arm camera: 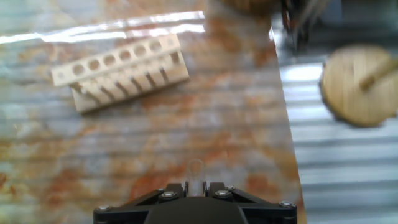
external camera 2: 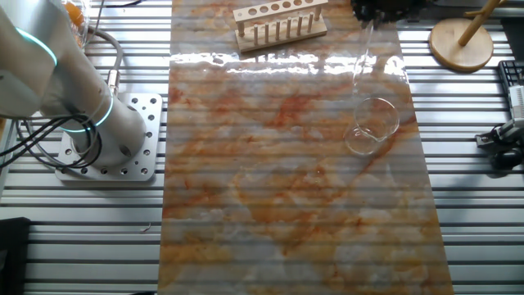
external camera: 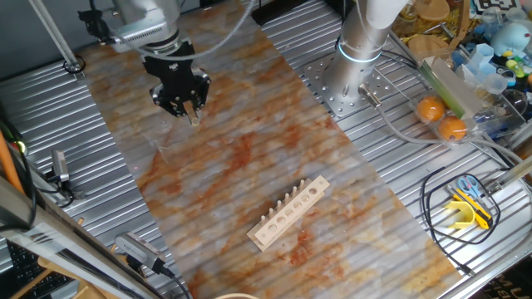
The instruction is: Pour out the test tube
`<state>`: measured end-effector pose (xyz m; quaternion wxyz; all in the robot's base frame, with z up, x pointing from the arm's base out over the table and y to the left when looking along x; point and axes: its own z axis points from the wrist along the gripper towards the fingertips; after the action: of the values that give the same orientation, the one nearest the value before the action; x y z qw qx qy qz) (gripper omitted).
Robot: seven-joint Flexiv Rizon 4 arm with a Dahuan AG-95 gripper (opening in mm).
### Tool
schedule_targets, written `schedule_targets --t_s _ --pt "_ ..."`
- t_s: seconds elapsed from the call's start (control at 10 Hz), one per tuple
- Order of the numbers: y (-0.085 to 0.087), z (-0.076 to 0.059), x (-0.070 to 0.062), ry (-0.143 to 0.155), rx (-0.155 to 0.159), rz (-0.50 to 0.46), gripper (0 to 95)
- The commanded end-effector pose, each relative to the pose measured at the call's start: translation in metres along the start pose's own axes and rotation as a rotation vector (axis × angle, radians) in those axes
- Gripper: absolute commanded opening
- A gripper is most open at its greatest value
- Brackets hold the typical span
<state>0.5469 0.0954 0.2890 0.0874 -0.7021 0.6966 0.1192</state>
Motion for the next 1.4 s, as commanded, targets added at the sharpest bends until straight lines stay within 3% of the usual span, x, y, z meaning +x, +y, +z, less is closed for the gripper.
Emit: schedule_targets --t_s 0.1,0.2,0.5,0.6,0.7,0.8,1.1,1.4 --pt "0.0018 0.0075 -0.0068 -0.068 0.001 -0.042 0.0" --pt "0.002 0.0086 -0.0074 -0.082 0.001 -0.051 0.0" --pt "0.0023 0.0103 -0.0084 -0.172 -0.014 -0.084 0.0" --pt "0.0023 0.0104 -0.0084 -0.183 -0.028 -0.09 0.0" --pt "0.0024 0.0109 -0.0087 -0.212 -0.065 -0.115 0.0" --pt "0.0025 0.0113 -0.0089 -0.236 -0.077 -0.128 0.0" --pt "0.0027 0.0112 -0.009 -0.211 -0.065 -0.17 0.0" --pt "0.0056 0.0089 -0.0103 -0.234 -0.034 -0.196 0.0"
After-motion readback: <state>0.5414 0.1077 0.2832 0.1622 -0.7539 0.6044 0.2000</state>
